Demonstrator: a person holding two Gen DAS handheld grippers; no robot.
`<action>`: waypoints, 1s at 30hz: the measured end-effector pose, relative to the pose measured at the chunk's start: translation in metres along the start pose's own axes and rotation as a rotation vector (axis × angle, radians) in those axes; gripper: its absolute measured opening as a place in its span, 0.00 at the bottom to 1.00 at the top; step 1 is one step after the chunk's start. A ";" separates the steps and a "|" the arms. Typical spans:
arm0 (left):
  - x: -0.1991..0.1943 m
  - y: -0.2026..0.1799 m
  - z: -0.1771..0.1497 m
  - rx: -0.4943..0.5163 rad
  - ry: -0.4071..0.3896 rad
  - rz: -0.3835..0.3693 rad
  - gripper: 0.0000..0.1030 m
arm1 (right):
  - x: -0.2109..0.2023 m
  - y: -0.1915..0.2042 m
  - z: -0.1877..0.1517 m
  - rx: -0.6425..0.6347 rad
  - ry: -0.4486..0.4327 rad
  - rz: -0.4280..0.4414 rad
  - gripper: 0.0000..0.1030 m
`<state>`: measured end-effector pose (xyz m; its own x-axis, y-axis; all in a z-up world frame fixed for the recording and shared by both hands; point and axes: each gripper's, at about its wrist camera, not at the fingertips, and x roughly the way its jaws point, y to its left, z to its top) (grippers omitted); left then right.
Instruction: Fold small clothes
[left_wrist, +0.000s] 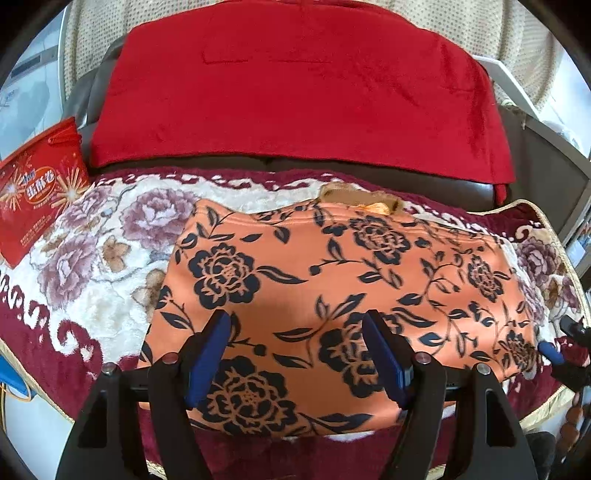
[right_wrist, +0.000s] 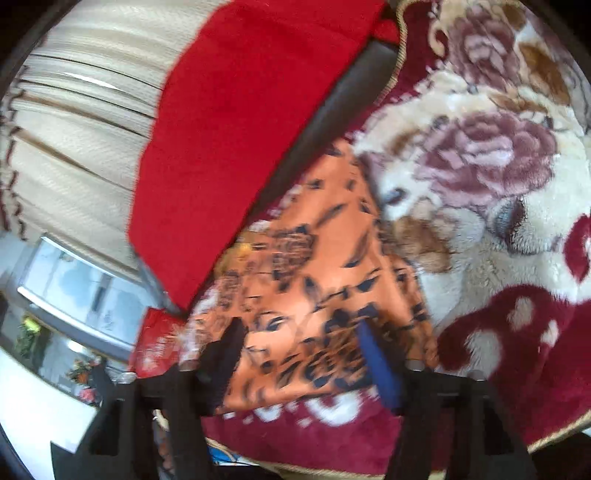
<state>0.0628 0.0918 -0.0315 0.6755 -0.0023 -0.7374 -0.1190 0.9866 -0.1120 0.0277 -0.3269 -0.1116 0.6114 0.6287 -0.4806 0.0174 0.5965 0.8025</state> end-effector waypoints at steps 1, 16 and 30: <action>-0.003 -0.004 0.001 0.004 -0.005 -0.009 0.72 | -0.004 -0.002 -0.003 0.016 -0.009 0.005 0.77; -0.014 -0.047 0.000 0.063 -0.049 -0.034 0.83 | 0.013 -0.057 -0.030 0.324 0.017 0.048 0.84; 0.042 -0.062 -0.008 0.067 -0.003 0.003 0.85 | 0.028 -0.024 -0.006 -0.051 0.025 -0.222 0.18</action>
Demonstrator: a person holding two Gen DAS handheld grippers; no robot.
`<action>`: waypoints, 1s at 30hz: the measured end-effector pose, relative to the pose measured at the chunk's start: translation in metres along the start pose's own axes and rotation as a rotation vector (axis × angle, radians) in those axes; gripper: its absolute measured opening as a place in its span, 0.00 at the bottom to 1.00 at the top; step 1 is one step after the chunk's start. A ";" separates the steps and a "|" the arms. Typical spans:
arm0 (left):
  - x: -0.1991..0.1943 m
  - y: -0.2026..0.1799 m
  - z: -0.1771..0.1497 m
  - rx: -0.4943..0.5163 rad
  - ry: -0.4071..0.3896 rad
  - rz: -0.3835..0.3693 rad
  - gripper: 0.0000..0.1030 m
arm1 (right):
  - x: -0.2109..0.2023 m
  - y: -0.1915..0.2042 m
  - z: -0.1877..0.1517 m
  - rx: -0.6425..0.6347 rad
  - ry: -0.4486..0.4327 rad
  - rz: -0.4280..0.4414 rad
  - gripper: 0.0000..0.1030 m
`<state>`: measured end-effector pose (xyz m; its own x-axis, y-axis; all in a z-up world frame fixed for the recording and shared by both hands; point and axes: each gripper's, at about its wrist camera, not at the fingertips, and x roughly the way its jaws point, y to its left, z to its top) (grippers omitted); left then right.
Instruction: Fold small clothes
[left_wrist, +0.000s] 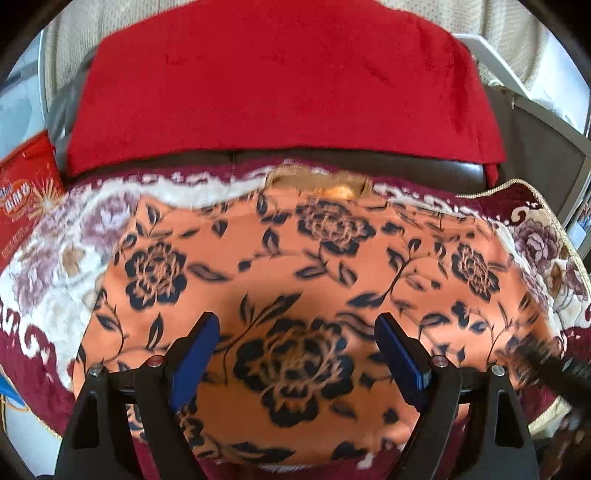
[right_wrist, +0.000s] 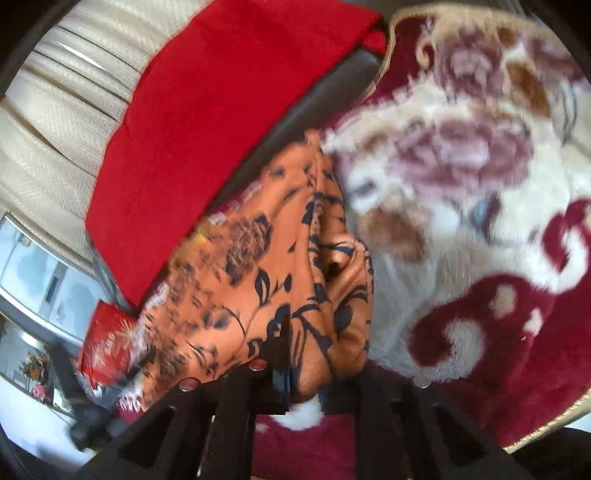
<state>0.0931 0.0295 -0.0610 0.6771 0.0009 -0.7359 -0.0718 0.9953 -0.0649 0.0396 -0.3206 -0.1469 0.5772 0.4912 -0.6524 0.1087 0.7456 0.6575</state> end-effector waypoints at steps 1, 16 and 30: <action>0.013 -0.007 -0.003 0.044 0.039 0.010 0.85 | 0.011 -0.013 0.000 0.050 0.057 0.023 0.22; 0.043 -0.006 -0.016 0.061 0.101 0.032 0.93 | 0.063 -0.018 0.129 0.018 0.209 0.180 0.84; 0.045 0.000 -0.014 0.051 0.101 0.001 0.96 | 0.081 0.018 0.128 -0.102 0.192 -0.008 0.37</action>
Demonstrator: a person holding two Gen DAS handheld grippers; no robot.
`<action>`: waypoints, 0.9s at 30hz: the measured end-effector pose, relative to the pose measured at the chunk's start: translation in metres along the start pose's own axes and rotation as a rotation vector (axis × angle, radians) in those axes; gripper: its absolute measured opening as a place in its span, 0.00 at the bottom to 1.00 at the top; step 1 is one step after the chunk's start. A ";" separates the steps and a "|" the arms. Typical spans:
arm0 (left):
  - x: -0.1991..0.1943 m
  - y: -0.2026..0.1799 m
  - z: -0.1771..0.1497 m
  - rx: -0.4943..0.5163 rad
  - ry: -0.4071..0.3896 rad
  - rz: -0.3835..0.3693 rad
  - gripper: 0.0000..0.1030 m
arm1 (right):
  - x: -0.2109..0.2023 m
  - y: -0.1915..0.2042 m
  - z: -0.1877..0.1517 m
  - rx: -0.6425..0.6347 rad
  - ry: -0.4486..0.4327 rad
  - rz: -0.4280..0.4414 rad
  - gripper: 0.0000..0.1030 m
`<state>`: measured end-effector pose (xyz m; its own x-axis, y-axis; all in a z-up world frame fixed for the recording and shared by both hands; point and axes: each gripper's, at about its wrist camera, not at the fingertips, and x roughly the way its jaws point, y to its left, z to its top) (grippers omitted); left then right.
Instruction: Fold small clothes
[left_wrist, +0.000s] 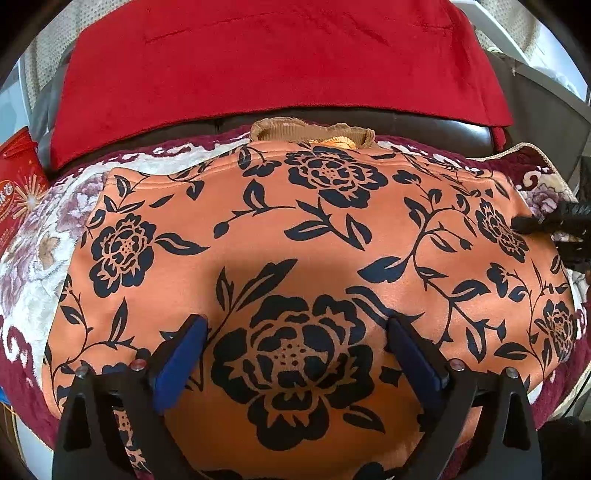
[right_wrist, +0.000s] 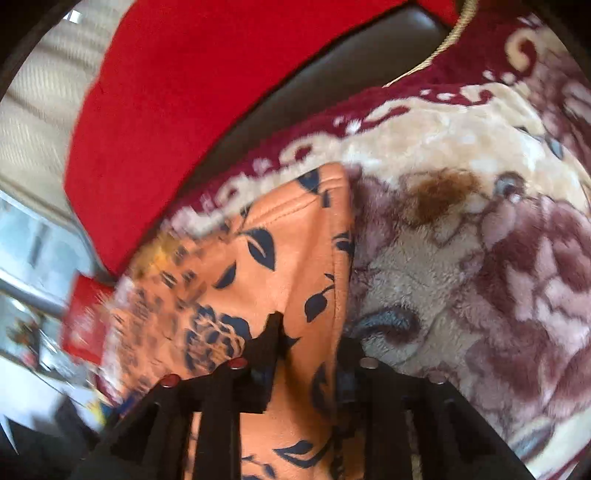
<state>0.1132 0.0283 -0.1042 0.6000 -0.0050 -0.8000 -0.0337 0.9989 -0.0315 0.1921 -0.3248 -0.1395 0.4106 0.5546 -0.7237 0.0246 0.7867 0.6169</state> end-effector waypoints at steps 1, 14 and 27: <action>0.000 0.000 0.000 0.003 -0.001 0.002 0.96 | -0.008 -0.001 0.001 0.014 -0.015 0.018 0.64; 0.001 -0.002 0.001 0.004 0.003 0.018 0.97 | -0.004 0.004 0.034 -0.015 -0.078 -0.012 0.17; -0.042 -0.006 0.010 -0.013 -0.028 0.002 0.96 | -0.098 0.071 -0.062 -0.130 -0.142 0.162 0.81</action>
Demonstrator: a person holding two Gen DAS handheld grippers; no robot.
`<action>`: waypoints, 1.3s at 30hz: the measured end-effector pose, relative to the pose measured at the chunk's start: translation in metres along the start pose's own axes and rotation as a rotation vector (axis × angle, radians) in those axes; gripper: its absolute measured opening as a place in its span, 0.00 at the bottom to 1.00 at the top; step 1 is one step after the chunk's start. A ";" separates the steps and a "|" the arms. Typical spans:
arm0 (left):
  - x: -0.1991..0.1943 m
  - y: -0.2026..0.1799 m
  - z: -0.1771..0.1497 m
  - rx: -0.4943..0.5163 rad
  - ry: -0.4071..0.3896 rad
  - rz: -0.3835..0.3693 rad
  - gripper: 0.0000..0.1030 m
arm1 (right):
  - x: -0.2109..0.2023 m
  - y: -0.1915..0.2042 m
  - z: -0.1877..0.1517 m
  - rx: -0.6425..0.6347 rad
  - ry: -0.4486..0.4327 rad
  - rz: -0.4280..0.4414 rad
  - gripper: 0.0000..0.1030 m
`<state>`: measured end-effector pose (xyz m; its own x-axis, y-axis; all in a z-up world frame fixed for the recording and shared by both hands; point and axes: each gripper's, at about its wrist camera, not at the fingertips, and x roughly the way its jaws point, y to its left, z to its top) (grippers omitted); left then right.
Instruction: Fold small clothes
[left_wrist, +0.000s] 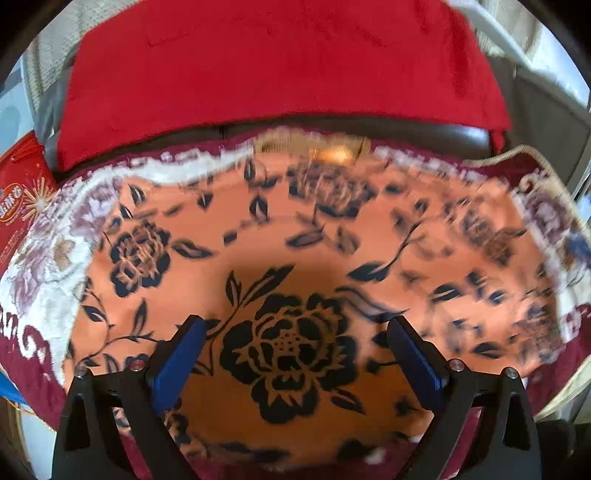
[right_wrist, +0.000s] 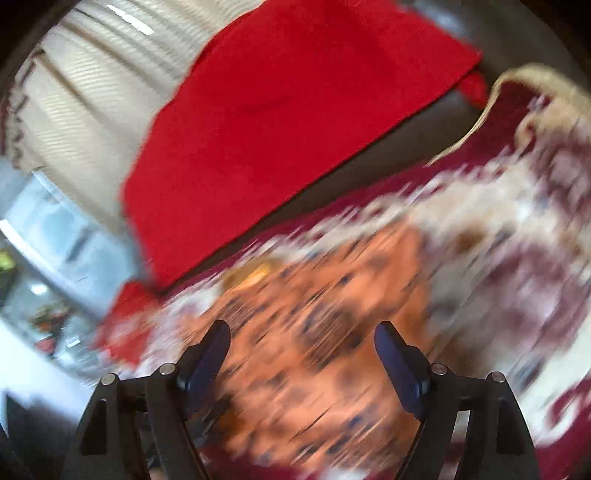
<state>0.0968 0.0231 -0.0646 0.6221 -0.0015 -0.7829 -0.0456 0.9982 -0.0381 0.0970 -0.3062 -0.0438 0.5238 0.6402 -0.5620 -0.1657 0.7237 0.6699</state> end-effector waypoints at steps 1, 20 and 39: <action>-0.012 -0.002 0.002 -0.004 -0.025 -0.014 0.96 | 0.002 0.000 -0.012 0.016 0.014 0.049 0.81; -0.038 0.198 -0.085 -0.846 0.019 -0.193 0.94 | 0.040 -0.056 -0.061 0.195 0.089 0.043 0.81; -0.008 0.212 -0.103 -0.790 0.073 -0.166 0.30 | 0.048 -0.058 -0.064 0.199 0.084 0.076 0.81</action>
<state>0.0016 0.2286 -0.1302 0.6181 -0.1772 -0.7659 -0.5128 0.6476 -0.5636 0.0788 -0.3011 -0.1406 0.4436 0.7161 -0.5389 -0.0298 0.6128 0.7897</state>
